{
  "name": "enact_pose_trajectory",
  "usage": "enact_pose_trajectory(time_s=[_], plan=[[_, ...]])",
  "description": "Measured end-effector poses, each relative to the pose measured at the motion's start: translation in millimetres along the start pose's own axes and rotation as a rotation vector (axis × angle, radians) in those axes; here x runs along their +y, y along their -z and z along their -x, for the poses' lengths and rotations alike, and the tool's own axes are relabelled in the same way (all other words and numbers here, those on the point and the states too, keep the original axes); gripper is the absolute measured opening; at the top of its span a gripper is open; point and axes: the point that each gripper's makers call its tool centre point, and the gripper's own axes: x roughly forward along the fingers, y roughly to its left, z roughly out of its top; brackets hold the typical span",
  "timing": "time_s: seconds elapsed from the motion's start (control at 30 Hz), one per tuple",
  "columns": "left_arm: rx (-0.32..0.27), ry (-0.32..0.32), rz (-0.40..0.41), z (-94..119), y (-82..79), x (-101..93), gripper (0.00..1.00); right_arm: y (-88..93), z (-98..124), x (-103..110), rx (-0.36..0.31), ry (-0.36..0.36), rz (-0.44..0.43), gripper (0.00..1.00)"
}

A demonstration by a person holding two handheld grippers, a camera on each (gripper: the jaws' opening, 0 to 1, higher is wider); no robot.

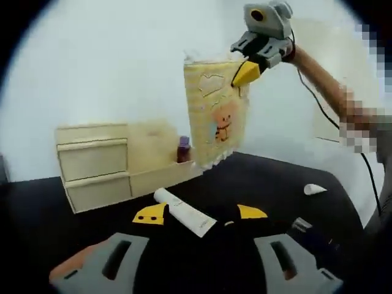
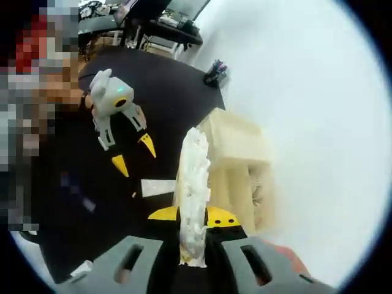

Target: Open the drawer, pick up the cosmetic bottles from the table one by one, place them into the drawer, release the gripper, close the drawer, and move the gripper away

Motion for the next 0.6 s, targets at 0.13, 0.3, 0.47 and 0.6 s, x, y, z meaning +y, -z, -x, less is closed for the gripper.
enact_pose_trajectory(time_s=[0.13, 0.3, 0.47, 0.6], plan=[[0.037, -0.008, 0.022, -7.9, -12.1, 9.1, 0.38, -3.0, -5.5, -31.9, -0.022, 0.021, -0.007, 0.1], [0.073, -0.01, 0.059, -14.5, -17.0, 15.5, 0.42, -7.3, -11.9, -66.1, -0.034, 0.065, -0.017, 0.1], [0.086, 0.016, 0.029, -19.7, -19.7, 15.5, 0.44, -10.3, -16.8, -90.6, -0.036, 0.108, -0.022, 0.1], [0.087, 0.027, 0.015, -25.1, -19.1, 17.0, 0.44, -11.0, -26.6, -104.4, -0.027, 0.136, -0.015, 0.1]])
